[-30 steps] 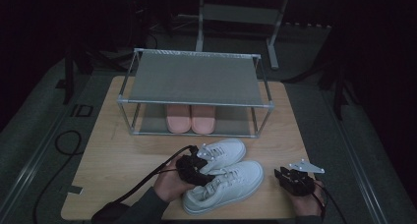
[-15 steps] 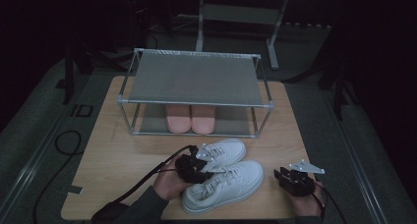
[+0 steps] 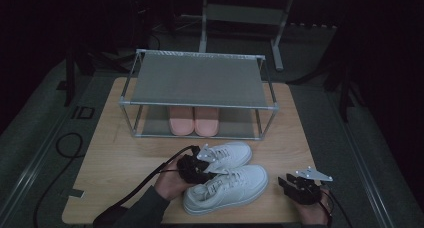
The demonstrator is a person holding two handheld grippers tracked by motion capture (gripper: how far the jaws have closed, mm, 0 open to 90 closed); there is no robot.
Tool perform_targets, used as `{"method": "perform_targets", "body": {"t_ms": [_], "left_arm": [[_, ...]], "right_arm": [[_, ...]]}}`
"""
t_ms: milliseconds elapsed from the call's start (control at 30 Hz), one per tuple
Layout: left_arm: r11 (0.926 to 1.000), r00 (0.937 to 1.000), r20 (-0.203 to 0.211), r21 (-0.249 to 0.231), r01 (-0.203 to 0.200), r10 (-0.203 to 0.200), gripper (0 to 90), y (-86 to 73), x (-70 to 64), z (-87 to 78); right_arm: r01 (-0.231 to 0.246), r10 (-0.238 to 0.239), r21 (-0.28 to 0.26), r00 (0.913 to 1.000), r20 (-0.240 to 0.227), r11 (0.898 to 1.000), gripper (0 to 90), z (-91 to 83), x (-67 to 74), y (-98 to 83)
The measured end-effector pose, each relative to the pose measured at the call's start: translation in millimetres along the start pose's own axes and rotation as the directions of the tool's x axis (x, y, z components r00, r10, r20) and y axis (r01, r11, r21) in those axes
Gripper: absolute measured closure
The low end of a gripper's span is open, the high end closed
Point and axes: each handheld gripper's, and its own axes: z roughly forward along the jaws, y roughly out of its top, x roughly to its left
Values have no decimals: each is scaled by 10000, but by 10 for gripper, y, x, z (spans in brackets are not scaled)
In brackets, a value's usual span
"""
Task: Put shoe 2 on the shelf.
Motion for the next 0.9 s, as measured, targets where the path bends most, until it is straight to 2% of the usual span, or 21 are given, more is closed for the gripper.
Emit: {"method": "perform_targets", "body": {"t_ms": [67,200,267,400,700,833,900], "left_arm": [[10000,9999,113,-30,17,-17,743,0,24,-2],[10000,10000,81,-63,-56,56,750,8,28,-4],[9999,9999,110,-151,-15,17,752,9,41,1],[9996,9995,296,-254,115,-108,754,15,85,12],[9994,9998,171,-351,62,-56,755,66,139,42],[9995,9995,315,-317,73,-63,757,94,186,25],[9995,9998,215,-329,24,-17,757,102,193,20]], "right_arm": [[-35,35,-25,10000,1,10000,560,-10,-5,-21],[-104,104,-12,9999,-24,9999,533,-14,-14,-46],[-143,143,-31,9999,94,9999,515,-18,-13,-72],[-67,67,-11,10000,49,10000,503,-14,3,-89],[70,-69,-43,9999,107,10000,485,-27,20,-126],[123,-123,1,9999,104,9999,475,-25,21,-149],[163,-162,-37,9998,120,9999,469,-26,27,-158]]}}
